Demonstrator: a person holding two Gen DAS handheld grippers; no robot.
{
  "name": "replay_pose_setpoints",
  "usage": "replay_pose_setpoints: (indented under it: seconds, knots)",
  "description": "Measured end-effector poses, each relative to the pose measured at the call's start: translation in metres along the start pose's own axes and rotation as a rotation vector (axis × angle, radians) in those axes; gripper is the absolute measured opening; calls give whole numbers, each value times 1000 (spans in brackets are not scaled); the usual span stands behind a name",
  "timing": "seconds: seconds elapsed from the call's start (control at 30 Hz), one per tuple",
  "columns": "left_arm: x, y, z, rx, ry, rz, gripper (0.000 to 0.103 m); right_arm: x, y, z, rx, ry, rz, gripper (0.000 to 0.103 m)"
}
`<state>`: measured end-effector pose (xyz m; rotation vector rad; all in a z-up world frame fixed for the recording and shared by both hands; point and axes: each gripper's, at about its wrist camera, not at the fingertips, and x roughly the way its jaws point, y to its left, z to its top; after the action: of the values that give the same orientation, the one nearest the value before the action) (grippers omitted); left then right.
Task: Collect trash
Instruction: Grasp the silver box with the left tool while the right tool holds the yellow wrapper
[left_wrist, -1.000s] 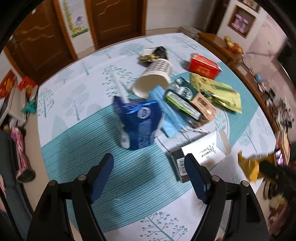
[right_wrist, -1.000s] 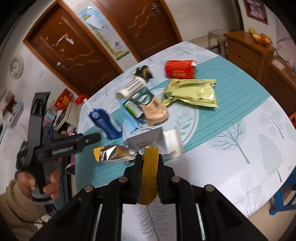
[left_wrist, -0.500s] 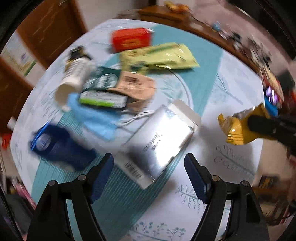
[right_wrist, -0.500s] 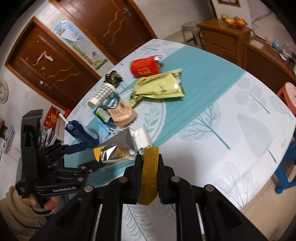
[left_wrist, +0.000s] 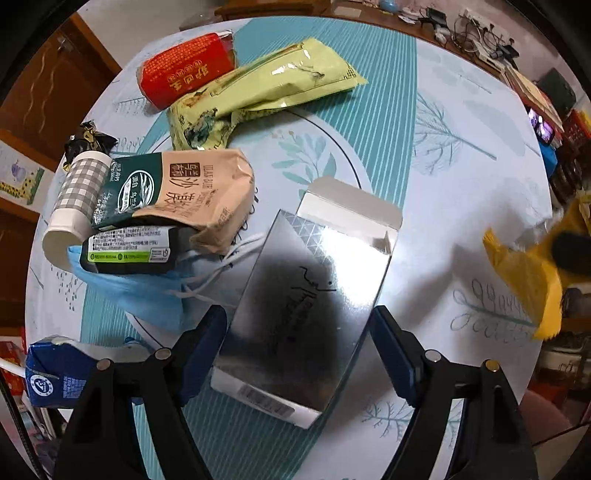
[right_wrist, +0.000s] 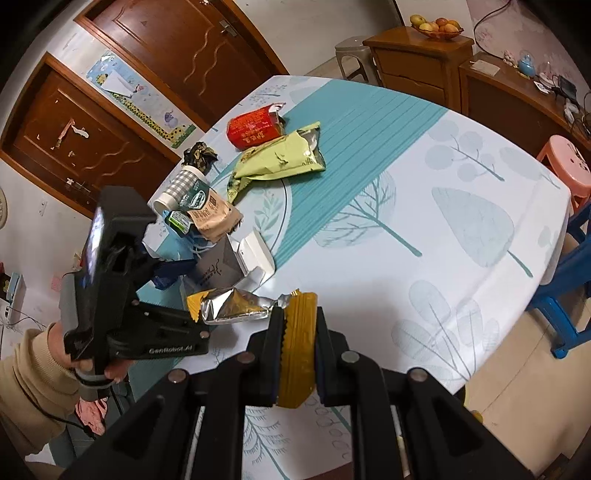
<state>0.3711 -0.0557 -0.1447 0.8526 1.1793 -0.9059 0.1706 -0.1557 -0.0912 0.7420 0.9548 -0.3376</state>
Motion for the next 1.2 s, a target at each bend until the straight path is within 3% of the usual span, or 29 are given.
replay_pose_setpoints:
  seconds: [0.23,0.33,0.5,0.83,1.2]
  knots:
    - [-6,-1,-4,-44,6,11,70,-4,-8,-5,14,5,12,14]
    - [-14,-7,-10,-62,-2,38,69,-7,-9,-5,5,5,22,14]
    - [-36,-18,-22,-118,-19,21,69,-14,-9,-3,-19,10,42,14]
    - [-89,-54,-38,-229,-73,9,69,-50,-21,1,-98,14,68,14]
    - [-116,-118,-36,-331,-96,-21,69,-95,-61,1,-155,10,113,14]
